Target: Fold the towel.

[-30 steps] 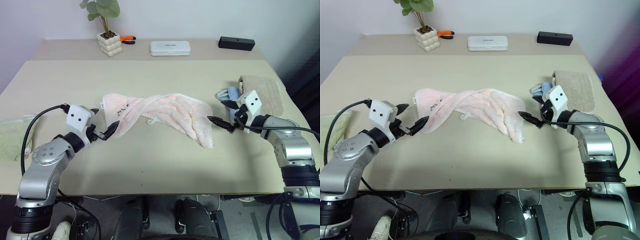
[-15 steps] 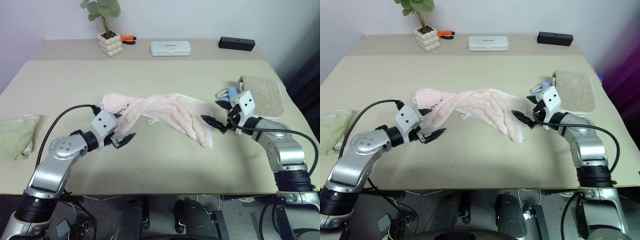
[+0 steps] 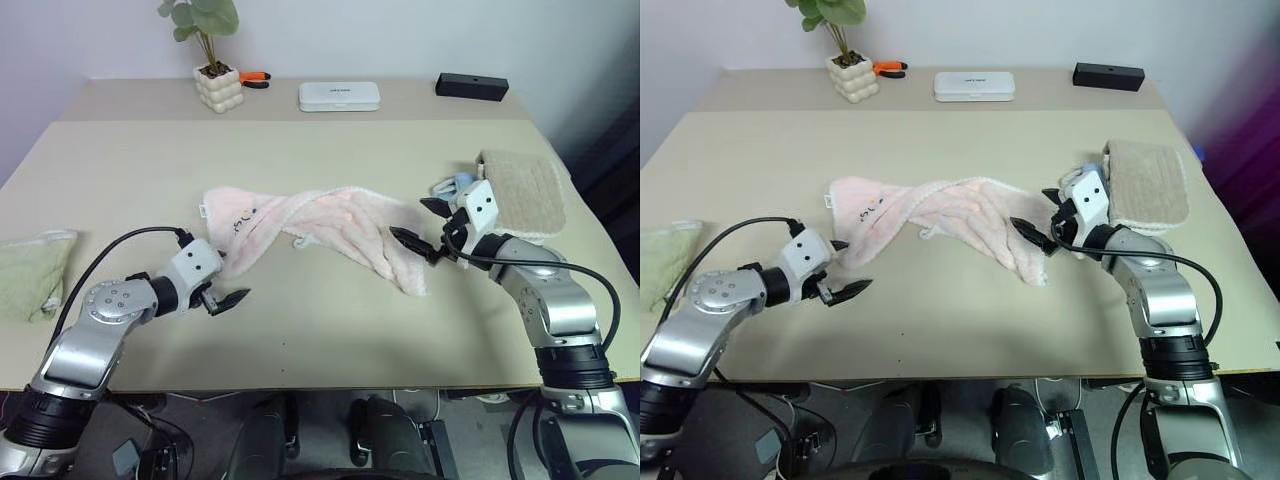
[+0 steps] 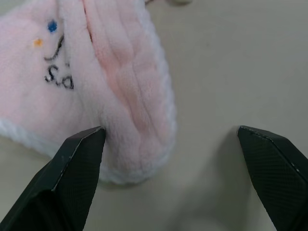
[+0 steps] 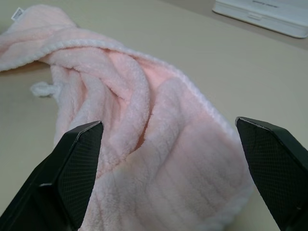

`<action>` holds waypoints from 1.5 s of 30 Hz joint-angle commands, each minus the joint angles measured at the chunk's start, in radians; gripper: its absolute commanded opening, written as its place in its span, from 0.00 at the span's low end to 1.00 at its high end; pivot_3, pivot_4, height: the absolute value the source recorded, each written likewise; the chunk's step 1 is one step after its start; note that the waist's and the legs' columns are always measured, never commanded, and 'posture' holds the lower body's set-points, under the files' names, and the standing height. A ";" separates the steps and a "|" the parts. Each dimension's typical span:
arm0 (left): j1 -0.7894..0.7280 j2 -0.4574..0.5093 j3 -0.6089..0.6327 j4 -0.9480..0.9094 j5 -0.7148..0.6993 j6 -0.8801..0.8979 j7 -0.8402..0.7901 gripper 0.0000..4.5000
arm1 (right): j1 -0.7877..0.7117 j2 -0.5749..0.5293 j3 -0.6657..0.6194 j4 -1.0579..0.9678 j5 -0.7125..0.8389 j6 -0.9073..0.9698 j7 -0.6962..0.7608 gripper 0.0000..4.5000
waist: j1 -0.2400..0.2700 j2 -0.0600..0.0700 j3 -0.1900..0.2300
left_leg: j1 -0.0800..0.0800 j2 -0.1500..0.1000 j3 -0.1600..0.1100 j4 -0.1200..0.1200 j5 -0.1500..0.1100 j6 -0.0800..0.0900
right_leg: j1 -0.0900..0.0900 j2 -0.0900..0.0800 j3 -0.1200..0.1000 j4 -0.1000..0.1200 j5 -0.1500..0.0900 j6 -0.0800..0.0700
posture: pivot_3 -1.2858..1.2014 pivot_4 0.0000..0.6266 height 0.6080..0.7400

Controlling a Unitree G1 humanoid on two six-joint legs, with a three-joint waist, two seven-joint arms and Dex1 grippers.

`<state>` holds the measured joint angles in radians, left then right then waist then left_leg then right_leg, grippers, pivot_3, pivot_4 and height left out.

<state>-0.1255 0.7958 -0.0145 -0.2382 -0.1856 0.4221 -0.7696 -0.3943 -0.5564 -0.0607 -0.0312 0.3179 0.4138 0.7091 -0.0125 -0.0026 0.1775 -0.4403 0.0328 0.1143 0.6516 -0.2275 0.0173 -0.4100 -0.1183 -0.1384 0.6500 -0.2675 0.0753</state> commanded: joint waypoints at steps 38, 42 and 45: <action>0.155 0.025 0.203 -0.138 -0.073 -0.018 -0.021 0.00 | -0.619 0.043 0.142 1.067 -0.291 -0.215 0.124 0.37 | -0.008 0.000 0.000 | 0.000 0.000 0.002 0.000 0.000 -0.001 | -0.001 0.000 0.001 0.001 0.000 0.000 | 0.52 0.24 1.00; 0.171 0.028 0.215 -0.145 -0.078 -0.009 -0.023 0.00 | -0.623 0.041 0.131 1.066 -0.290 -0.219 0.139 0.01 | -0.007 0.000 0.000 | 0.000 0.000 0.002 0.000 0.000 -0.001 | -0.001 0.000 0.001 0.001 0.000 0.000 | 0.52 0.24 1.00; 0.157 0.020 0.231 -0.130 -0.079 -0.021 -0.016 0.00 | -0.627 0.027 0.120 1.040 -0.299 -0.267 0.109 0.01 | -0.007 0.001 0.000 | 0.000 0.000 0.002 0.000 0.000 -0.001 | -0.001 0.000 0.001 0.001 0.000 0.000 | 0.52 0.24 1.00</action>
<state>0.0421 0.8138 0.1788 -0.3518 -0.2521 0.4115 -0.7936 -0.9951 -0.5104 0.0889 1.0351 0.0204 0.1861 0.8342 -0.0196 -0.0020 0.1778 -0.4403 0.0332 0.1164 0.6518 -0.2270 0.0167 -0.4109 -0.1184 -0.1376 0.6509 -0.2675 0.0752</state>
